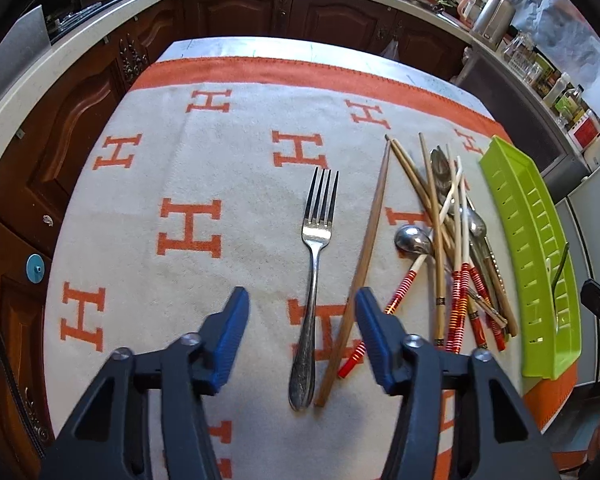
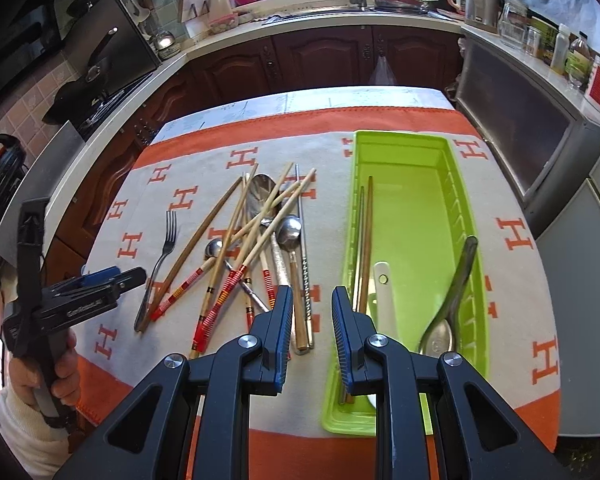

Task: Organize utensils
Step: 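Lower the left tool onto the silver fork and close on its handle, then grasp a wooden chopstick with the right tool while the left tool lifts the fork, then carry the fork and wooden chopstick over the green tray and open both tools, then withdraw both open tools from the tray toward the utensil pile, then lower the right tool onto a red-striped chopstick and close on it, then grasp a wooden chopstick with the left tool while the right tool lifts its chopstick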

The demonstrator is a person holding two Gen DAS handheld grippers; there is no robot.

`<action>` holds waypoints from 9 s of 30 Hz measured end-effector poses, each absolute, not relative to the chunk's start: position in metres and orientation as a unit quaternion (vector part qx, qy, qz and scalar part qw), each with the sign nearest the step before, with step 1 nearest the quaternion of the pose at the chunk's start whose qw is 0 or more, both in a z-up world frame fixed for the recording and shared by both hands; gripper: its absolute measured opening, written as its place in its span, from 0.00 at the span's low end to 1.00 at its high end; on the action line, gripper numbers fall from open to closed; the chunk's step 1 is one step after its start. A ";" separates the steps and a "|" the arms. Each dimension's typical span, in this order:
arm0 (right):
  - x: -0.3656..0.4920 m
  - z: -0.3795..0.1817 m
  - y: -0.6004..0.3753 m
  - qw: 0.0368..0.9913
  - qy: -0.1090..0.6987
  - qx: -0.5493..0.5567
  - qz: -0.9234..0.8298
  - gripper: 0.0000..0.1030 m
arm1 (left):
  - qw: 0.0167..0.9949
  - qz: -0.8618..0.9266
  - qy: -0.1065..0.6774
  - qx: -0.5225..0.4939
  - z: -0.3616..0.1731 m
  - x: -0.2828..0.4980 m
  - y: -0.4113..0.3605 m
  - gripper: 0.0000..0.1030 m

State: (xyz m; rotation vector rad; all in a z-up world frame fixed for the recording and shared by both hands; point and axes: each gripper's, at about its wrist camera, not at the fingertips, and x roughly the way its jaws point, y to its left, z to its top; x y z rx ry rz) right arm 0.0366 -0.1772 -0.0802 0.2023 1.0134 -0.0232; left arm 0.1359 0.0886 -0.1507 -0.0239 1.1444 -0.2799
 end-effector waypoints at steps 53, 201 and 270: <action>0.073 -0.107 -0.152 0.849 0.512 0.117 0.048 0.20 | 0.819 -0.107 0.559 -0.074 -0.135 0.125 0.102 0.02; 0.050 -0.113 -0.145 0.861 0.500 0.089 0.038 0.33 | 0.818 -0.147 0.554 -0.054 -0.113 0.090 0.056 0.56; 0.072 -0.101 -0.256 0.838 0.452 0.299 0.072 0.10 | 0.758 -0.210 0.617 -0.030 -0.169 0.130 -0.046 0.18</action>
